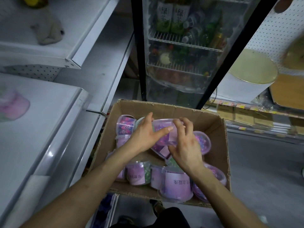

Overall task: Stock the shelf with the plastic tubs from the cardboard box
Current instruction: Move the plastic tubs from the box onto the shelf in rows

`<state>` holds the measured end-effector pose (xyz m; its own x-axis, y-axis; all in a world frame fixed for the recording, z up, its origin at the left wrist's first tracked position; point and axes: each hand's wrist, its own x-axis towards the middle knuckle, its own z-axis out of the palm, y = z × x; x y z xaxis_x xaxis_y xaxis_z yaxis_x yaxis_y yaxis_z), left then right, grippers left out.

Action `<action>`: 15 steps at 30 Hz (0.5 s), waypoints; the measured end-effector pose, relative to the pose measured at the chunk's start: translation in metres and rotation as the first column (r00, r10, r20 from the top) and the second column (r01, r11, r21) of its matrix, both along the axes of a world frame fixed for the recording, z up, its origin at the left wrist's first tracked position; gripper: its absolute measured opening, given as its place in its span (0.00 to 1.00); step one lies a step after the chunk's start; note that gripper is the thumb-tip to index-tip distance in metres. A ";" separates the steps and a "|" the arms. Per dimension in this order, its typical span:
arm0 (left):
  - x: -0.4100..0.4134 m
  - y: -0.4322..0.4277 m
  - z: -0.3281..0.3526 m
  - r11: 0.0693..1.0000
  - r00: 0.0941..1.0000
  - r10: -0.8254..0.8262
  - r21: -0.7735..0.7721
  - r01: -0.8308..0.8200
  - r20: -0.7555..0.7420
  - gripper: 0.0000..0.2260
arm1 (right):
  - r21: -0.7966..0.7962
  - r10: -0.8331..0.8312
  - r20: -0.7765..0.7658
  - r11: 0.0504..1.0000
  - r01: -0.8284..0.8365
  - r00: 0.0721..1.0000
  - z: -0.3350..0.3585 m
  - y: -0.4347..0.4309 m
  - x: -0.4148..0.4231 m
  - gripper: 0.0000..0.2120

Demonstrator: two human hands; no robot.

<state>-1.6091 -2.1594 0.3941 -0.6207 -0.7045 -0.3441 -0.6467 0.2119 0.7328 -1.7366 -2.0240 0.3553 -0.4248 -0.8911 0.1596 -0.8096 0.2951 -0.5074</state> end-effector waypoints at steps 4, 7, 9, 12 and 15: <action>0.008 0.000 0.001 1.000 0.999 0.022 0.005 -0.022 0.033 0.46 | -0.058 0.084 0.013 0.995 -0.083 0.996 0.003 -0.001 0.014 0.41; 0.017 -0.001 -0.001 0.997 0.997 0.071 0.036 -0.071 0.016 0.47 | -0.120 0.147 0.066 0.983 -0.138 0.987 0.001 -0.001 0.022 0.39; 0.024 -0.002 -0.001 0.993 0.995 0.098 0.064 -0.098 0.004 0.48 | -0.140 0.177 0.090 0.976 -0.164 0.980 -0.001 0.001 0.024 0.39; 0.030 -0.001 0.000 0.989 0.990 0.140 0.058 -0.139 -0.013 0.44 | -0.155 0.223 0.117 0.967 -0.204 0.968 0.000 0.002 0.026 0.40; 0.035 -0.002 -0.001 0.981 0.981 0.186 0.069 -0.182 -0.050 0.42 | -0.181 0.266 0.159 0.955 -0.237 0.951 0.002 0.002 0.027 0.40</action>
<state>-1.5744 -2.1617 0.3934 -0.5018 -0.7863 -0.3605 -0.6279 0.0445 0.7770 -1.7093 -2.0216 0.3569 -0.2251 -0.9421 0.2487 -0.7380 -0.0018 -0.6748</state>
